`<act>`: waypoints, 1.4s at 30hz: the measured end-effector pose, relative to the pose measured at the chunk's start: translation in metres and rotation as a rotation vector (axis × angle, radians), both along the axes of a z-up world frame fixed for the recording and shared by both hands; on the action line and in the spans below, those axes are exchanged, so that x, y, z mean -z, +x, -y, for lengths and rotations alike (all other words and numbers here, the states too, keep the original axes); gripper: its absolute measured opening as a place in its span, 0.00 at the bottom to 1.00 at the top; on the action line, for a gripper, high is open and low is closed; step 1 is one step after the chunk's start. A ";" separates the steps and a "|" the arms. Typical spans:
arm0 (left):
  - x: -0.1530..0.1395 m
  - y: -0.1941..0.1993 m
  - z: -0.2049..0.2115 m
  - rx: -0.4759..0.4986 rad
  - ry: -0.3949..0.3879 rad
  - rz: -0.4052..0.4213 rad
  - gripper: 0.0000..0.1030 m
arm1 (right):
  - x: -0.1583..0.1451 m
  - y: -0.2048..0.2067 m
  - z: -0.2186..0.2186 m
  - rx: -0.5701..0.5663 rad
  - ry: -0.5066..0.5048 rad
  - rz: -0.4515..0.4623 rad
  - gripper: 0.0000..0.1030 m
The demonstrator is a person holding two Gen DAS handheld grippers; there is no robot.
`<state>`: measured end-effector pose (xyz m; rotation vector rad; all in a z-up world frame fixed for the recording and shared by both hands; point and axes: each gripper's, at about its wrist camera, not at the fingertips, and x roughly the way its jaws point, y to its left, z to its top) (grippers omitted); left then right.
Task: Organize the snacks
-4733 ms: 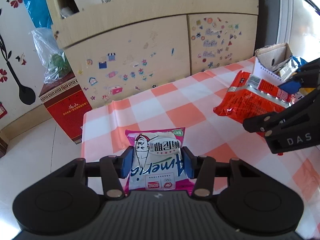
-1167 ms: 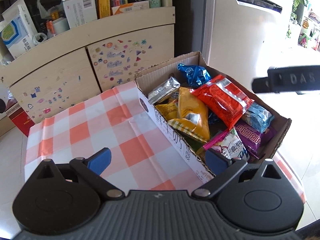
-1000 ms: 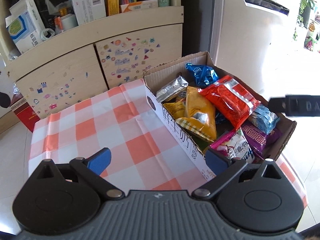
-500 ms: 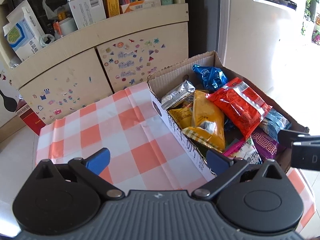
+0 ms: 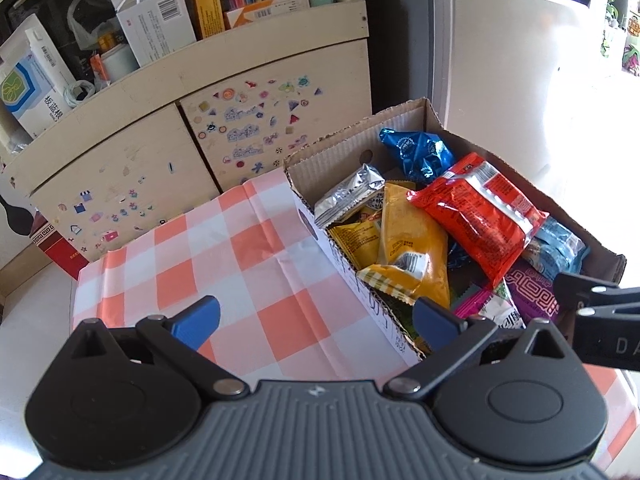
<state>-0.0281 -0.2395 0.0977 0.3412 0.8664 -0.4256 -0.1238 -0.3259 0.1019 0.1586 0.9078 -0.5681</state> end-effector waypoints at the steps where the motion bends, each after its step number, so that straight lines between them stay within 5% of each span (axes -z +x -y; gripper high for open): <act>1: 0.000 0.000 0.001 0.003 0.000 -0.002 0.99 | 0.000 0.000 0.000 0.000 0.000 -0.001 1.00; 42: 0.006 0.006 0.008 0.004 0.036 0.011 0.98 | 0.004 0.012 -0.001 0.020 -0.006 -0.025 1.00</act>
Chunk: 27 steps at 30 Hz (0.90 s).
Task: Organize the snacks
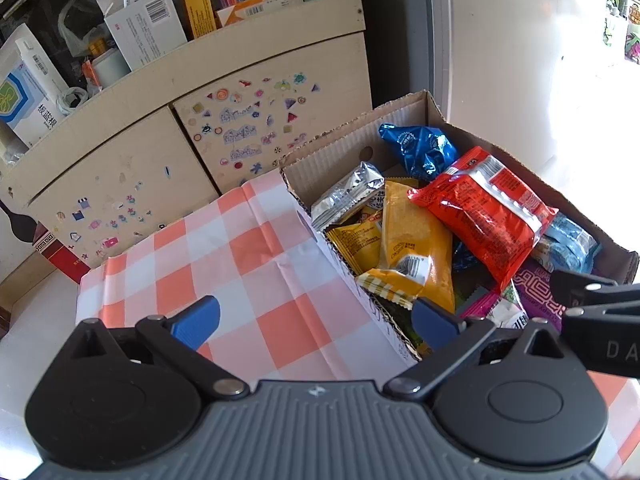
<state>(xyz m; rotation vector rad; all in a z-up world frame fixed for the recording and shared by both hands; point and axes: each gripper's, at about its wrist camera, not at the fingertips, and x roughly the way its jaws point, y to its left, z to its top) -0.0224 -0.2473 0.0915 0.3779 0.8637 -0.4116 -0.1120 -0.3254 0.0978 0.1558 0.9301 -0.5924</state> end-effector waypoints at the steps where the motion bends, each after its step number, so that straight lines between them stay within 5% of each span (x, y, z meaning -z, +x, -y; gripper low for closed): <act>1: 0.000 0.000 0.000 0.000 0.000 -0.001 0.98 | 0.000 0.000 0.000 -0.001 0.000 0.000 1.00; 27: 0.001 0.000 -0.012 -0.033 -0.010 -0.027 0.98 | 0.001 0.002 -0.002 -0.020 0.015 0.002 1.00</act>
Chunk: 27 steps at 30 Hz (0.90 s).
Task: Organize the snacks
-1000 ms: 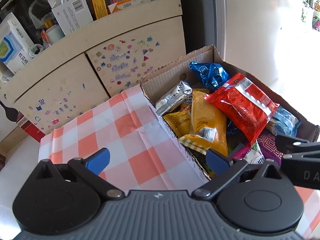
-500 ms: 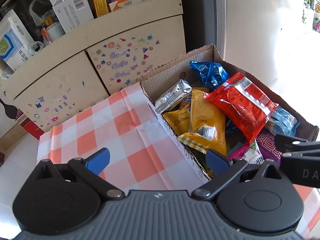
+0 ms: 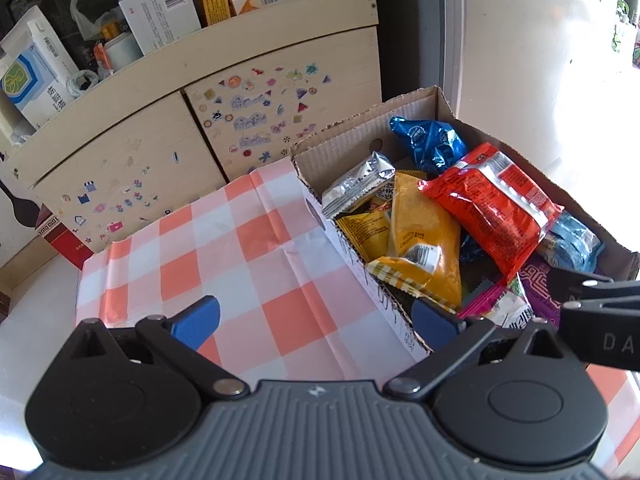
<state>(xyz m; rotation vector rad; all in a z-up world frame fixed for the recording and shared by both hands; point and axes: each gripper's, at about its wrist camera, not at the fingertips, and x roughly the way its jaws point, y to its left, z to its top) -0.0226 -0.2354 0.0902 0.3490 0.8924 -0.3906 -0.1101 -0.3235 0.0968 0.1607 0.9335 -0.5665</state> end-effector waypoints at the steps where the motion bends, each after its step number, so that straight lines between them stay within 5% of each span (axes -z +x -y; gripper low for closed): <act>1: 0.001 0.000 -0.002 -0.003 -0.002 -0.004 0.98 | 0.001 0.000 0.000 -0.004 0.001 -0.001 1.00; 27: 0.008 -0.036 -0.117 -0.116 -0.054 -0.010 0.98 | 0.016 -0.011 -0.087 -0.192 -0.005 0.055 1.00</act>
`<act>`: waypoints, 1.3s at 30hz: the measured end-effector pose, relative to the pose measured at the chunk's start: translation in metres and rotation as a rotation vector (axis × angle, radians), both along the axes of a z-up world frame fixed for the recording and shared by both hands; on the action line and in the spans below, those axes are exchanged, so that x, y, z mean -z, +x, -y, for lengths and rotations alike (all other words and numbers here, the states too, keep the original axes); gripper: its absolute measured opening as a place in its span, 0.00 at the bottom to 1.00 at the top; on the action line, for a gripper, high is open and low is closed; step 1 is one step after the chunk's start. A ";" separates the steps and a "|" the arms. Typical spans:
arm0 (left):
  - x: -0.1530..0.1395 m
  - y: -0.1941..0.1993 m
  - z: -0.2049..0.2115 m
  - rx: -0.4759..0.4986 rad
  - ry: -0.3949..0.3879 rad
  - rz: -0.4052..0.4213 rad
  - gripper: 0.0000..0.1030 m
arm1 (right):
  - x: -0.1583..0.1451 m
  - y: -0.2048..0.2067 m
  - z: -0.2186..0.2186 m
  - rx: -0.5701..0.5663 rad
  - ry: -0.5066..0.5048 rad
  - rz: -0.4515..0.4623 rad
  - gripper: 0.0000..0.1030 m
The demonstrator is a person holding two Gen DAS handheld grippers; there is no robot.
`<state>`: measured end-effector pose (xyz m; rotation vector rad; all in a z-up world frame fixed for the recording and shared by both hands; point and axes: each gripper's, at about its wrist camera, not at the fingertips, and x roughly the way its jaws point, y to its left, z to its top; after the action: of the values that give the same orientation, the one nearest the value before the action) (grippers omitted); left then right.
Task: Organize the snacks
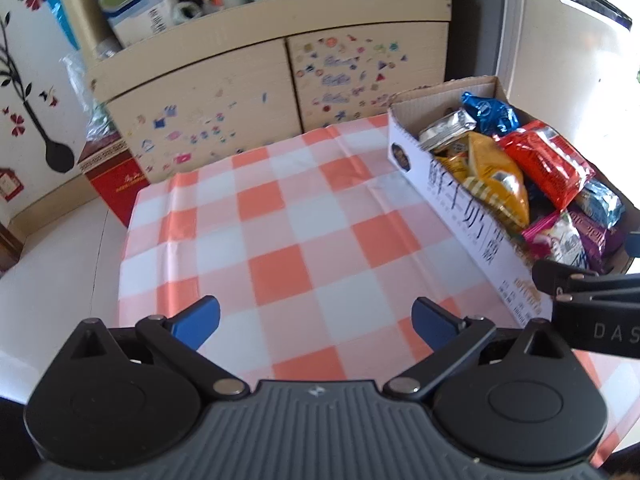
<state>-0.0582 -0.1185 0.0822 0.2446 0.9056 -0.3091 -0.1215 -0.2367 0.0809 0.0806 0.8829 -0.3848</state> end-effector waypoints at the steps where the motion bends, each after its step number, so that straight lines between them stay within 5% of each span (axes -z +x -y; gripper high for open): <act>1: 0.001 -0.002 -0.006 -0.009 -0.002 -0.001 0.98 | 0.002 -0.001 -0.006 -0.005 0.005 0.001 1.00; 6: 0.007 -0.010 -0.040 -0.040 -0.009 -0.002 0.99 | 0.017 -0.006 -0.034 -0.029 0.016 -0.005 1.00; 14: 0.010 -0.014 -0.089 -0.098 -0.019 0.016 0.99 | 0.036 -0.011 -0.086 -0.123 -0.138 -0.018 1.00; 23: 0.014 -0.010 -0.121 -0.141 -0.077 -0.011 0.99 | 0.080 0.006 -0.123 -0.259 -0.052 -0.092 1.00; 29: 0.017 -0.006 -0.132 -0.155 -0.111 -0.033 0.99 | 0.097 0.014 -0.119 -0.176 0.020 0.009 1.00; 39: 0.017 -0.002 -0.135 -0.165 -0.138 -0.049 0.99 | 0.105 0.030 -0.116 -0.073 -0.045 0.142 1.00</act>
<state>-0.0606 0.0166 0.0654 0.0343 0.9427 -0.2246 -0.0917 -0.1209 -0.0240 0.0339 0.7343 -0.3268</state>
